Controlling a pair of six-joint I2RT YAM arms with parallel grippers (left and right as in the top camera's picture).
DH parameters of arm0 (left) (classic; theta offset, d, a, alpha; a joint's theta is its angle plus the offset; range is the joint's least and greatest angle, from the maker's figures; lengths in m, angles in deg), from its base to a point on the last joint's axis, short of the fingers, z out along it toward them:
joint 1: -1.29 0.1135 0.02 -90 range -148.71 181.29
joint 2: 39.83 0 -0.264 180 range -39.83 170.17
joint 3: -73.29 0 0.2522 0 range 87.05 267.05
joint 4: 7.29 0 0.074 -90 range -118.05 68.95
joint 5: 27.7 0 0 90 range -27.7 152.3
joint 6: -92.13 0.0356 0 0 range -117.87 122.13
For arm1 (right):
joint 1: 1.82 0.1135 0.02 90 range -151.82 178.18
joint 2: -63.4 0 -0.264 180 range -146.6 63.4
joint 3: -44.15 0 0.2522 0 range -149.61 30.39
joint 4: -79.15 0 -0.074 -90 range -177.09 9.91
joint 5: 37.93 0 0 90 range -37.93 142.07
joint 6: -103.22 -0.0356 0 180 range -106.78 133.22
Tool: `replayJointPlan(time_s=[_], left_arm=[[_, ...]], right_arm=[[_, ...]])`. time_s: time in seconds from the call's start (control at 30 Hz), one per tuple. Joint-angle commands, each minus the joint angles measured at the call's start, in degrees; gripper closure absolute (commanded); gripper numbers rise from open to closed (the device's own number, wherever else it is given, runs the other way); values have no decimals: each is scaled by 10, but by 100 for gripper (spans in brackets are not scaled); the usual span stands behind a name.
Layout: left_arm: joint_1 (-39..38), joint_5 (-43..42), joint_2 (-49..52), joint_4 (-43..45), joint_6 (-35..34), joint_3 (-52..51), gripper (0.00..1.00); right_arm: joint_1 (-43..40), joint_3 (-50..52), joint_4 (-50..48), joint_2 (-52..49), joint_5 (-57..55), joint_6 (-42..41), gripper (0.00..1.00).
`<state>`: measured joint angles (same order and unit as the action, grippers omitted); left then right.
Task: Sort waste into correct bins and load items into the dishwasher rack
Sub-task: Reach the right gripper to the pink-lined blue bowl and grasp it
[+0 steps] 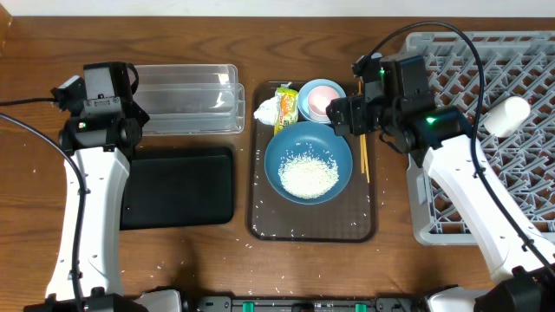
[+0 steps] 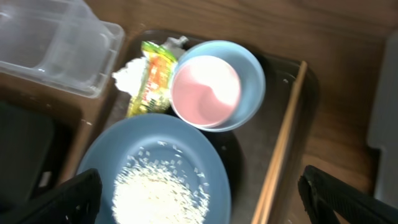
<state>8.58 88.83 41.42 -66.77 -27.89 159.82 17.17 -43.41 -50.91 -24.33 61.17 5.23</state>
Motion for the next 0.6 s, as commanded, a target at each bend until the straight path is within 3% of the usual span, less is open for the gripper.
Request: replayJointPlan(time_s=[0.0, 0.3, 0.57], left_arm=[[1, 9, 1, -2, -3, -1, 2], [1, 9, 1, -2, -3, -1, 2], [1, 9, 1, -1, -3, -1, 2]], right_arm=[[5, -3, 5, 1, -25, 10, 1], [5, -3, -37, 0, -28, 7, 1], [5, -3, -60, 0, 41, -66, 1]])
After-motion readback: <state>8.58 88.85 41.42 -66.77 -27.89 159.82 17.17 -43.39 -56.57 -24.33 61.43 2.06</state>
